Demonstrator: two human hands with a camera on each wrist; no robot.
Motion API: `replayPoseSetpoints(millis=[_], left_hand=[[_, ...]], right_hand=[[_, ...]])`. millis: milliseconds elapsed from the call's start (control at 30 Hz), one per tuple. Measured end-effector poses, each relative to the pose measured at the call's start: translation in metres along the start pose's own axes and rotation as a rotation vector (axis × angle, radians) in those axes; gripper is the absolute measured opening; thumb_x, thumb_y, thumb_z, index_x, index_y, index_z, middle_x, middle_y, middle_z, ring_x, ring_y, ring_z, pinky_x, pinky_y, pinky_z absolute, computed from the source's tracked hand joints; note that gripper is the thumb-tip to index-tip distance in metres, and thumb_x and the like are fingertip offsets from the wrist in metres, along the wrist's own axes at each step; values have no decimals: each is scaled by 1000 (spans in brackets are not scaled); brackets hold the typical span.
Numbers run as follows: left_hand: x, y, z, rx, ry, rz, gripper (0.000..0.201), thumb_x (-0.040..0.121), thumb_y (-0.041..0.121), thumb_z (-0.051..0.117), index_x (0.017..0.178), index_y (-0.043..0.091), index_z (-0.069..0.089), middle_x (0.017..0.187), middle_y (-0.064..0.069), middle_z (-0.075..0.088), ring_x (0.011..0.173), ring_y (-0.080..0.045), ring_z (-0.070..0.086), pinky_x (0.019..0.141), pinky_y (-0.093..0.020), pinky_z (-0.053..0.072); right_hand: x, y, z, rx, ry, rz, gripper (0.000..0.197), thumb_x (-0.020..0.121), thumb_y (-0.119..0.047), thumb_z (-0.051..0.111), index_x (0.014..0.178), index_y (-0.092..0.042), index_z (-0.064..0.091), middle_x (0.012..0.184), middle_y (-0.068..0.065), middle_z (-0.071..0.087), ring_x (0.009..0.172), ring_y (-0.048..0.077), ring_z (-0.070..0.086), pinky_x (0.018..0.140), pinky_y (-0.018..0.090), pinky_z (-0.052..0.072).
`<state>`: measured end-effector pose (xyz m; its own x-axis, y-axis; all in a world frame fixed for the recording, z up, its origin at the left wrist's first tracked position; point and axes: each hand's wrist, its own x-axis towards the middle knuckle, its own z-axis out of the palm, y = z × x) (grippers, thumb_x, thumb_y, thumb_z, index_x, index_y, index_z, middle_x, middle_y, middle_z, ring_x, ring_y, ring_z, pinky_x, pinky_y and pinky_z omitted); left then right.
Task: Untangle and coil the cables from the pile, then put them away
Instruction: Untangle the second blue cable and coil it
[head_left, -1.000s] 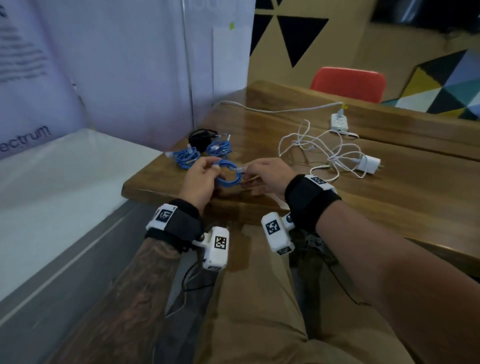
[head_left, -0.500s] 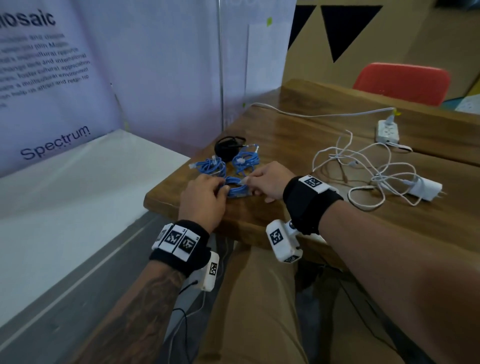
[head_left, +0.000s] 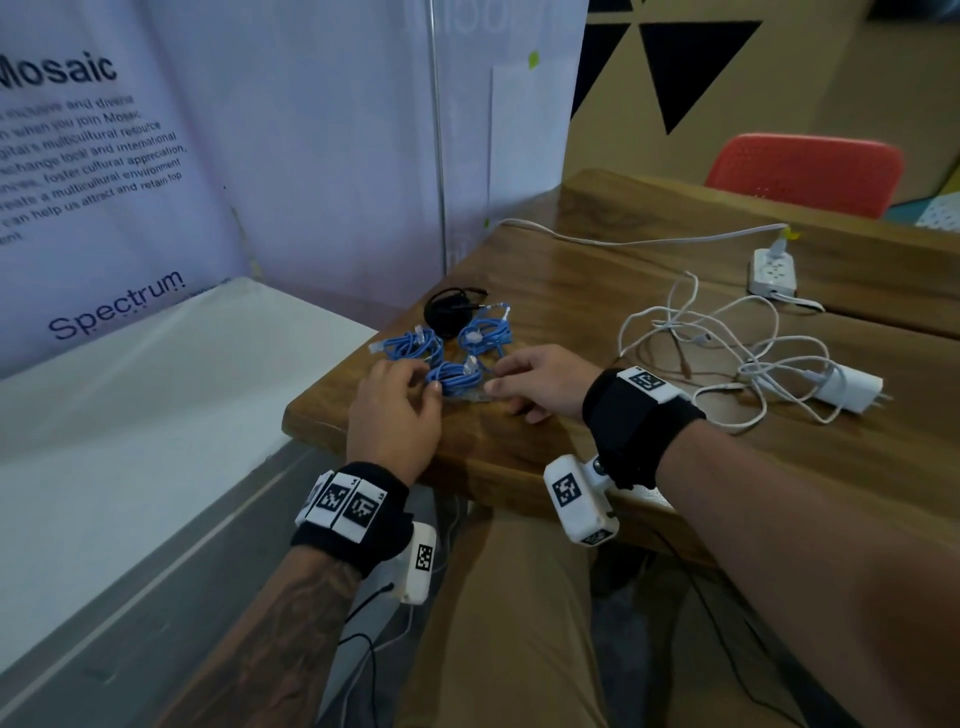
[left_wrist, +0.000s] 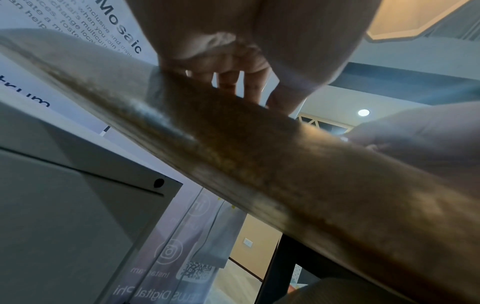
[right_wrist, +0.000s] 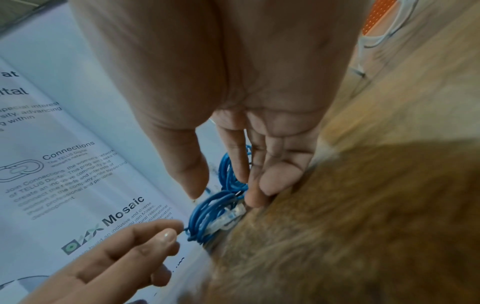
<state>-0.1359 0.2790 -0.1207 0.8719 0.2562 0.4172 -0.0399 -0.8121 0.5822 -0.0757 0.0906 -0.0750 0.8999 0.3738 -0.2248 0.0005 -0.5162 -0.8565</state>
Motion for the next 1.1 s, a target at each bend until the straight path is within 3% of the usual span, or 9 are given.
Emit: replayPoseSetpoints(millis=[133, 267, 333, 400, 533, 633, 767, 933, 1100], left_hand=[[0, 5, -8, -31, 9, 4, 17, 93, 30, 58, 109, 24, 60, 104, 10, 48, 95, -14, 52, 87, -36, 49], [4, 11, -6, -7, -75, 151, 35, 93, 26, 58, 128, 23, 57, 125, 3, 52, 118, -17, 48, 103, -38, 43], [6, 17, -2, 35, -158, 221, 41, 94, 23, 56, 136, 23, 54, 135, 3, 52, 124, -18, 43, 106, -35, 38], [7, 20, 1, 87, -188, 265, 39, 93, 20, 55, 133, 22, 57, 131, 4, 58, 117, -18, 45, 104, -35, 40], [4, 19, 2, 140, -200, 254, 35, 90, 19, 57, 125, 22, 63, 115, 3, 65, 108, -18, 47, 96, -37, 45], [0, 17, 3, 111, -189, 243, 37, 89, 17, 59, 125, 18, 63, 112, 1, 65, 109, -19, 47, 97, -37, 45], [2, 14, 2, 125, -182, 266, 34, 89, 20, 57, 122, 20, 63, 118, 4, 63, 107, -16, 44, 96, -34, 43], [3, 15, -2, 87, -128, 224, 36, 89, 19, 58, 125, 21, 60, 121, 4, 59, 111, -14, 43, 97, -32, 42], [6, 16, -5, 70, -125, 196, 33, 89, 19, 58, 121, 21, 60, 120, 2, 58, 112, -16, 45, 97, -36, 44]], right_hand=[[-9, 6, -13, -59, -18, 11, 40, 90, -34, 72, 124, -17, 62, 112, 7, 72, 83, 10, 68, 60, 23, 51], [-22, 9, -23, -124, 38, -32, 34, 91, -33, 70, 121, -19, 61, 110, 3, 70, 82, 13, 67, 65, 27, 53], [-23, 6, -23, -112, 114, -105, 28, 92, -28, 70, 117, -18, 61, 108, 8, 71, 81, 20, 68, 73, 34, 57], [-22, 0, -22, -123, 102, -158, 27, 93, -23, 68, 120, -19, 61, 107, 12, 72, 84, 27, 69, 82, 42, 59], [-18, -8, -10, -317, -71, -172, 43, 95, -21, 63, 138, -22, 54, 115, 2, 69, 88, 14, 62, 71, 22, 45], [-15, -11, -5, -426, -84, -174, 46, 96, -22, 63, 141, -20, 52, 123, -1, 63, 97, 9, 55, 69, 15, 39], [-10, -10, -7, -378, -93, -140, 50, 94, -24, 66, 142, -18, 52, 128, -1, 60, 88, 5, 55, 63, 13, 38], [-6, -6, -8, -284, -81, -110, 50, 91, -24, 69, 138, -18, 53, 118, -3, 62, 99, 14, 61, 67, 18, 44], [-7, -4, -11, -256, -94, -87, 50, 91, -25, 69, 138, -19, 52, 113, -3, 62, 103, 21, 65, 84, 37, 57]])
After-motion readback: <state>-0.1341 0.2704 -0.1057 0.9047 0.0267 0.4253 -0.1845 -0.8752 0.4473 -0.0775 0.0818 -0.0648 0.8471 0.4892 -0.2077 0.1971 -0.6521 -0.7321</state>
